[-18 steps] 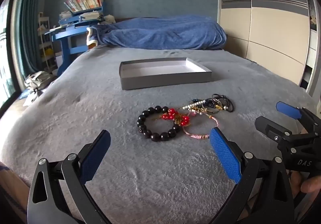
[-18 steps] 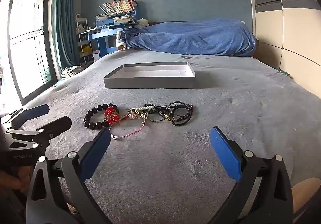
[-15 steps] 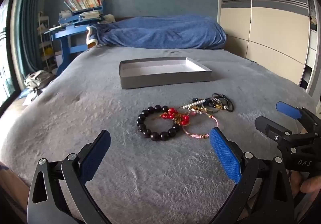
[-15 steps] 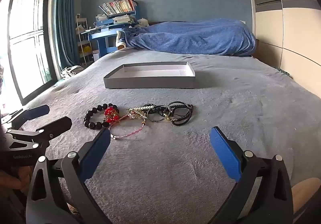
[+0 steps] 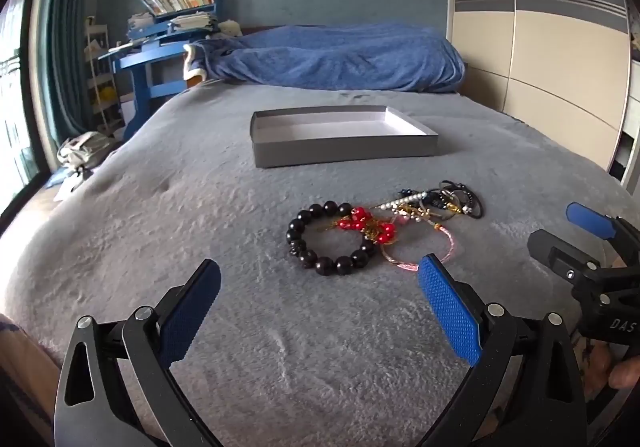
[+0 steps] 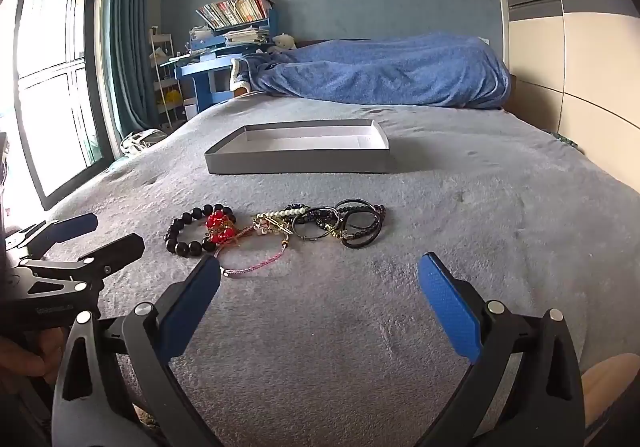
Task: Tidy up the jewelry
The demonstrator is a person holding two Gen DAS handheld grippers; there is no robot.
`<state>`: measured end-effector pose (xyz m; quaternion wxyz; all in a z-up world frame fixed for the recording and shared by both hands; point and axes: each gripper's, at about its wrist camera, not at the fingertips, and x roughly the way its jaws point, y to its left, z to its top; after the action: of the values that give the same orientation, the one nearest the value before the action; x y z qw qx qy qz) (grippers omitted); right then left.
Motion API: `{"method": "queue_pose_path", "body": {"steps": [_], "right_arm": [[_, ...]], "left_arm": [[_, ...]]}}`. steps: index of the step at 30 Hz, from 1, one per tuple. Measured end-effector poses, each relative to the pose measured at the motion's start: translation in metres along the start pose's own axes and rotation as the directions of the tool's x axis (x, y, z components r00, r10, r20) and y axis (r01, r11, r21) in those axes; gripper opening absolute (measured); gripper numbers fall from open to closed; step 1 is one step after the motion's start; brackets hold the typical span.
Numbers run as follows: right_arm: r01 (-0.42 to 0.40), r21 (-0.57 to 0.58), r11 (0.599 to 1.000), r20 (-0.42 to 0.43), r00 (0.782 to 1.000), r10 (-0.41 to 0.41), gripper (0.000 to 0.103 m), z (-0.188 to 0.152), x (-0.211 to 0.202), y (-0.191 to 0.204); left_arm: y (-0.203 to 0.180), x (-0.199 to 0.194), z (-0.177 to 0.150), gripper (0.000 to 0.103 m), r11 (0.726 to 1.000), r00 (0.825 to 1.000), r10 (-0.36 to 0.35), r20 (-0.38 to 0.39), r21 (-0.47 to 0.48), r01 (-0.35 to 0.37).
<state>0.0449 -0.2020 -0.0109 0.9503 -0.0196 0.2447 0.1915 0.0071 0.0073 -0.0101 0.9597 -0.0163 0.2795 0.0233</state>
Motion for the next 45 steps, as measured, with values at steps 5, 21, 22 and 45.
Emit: {"method": "queue_pose_path", "body": {"steps": [5, 21, 22, 45], "right_arm": [[0.003, -0.003, 1.000, -0.005, 1.000, -0.003, 0.098, -0.002, 0.003, 0.001], [-0.001, 0.007, 1.000, -0.010, 1.000, 0.001, 0.098, -0.001, 0.006, 0.000], [-0.001, 0.006, 1.000, -0.011, 1.000, 0.001, 0.098, -0.001, 0.007, 0.001], [-0.009, 0.008, 1.000, -0.021, 1.000, 0.010, 0.098, -0.004, 0.007, 0.000]], "left_arm": [[0.001, -0.001, 0.000, 0.098, 1.000, 1.000, 0.011, 0.028, -0.003, -0.010], [-0.010, -0.005, 0.001, 0.098, 0.998, 0.999, -0.034, 0.017, 0.048, 0.033], [-0.011, -0.005, 0.001, 0.098, 0.998, 0.999, -0.036, 0.016, 0.052, 0.035], [-0.008, 0.000, 0.000, 0.098, 0.999, 1.000, -0.019, -0.011, 0.042, 0.020]]}}
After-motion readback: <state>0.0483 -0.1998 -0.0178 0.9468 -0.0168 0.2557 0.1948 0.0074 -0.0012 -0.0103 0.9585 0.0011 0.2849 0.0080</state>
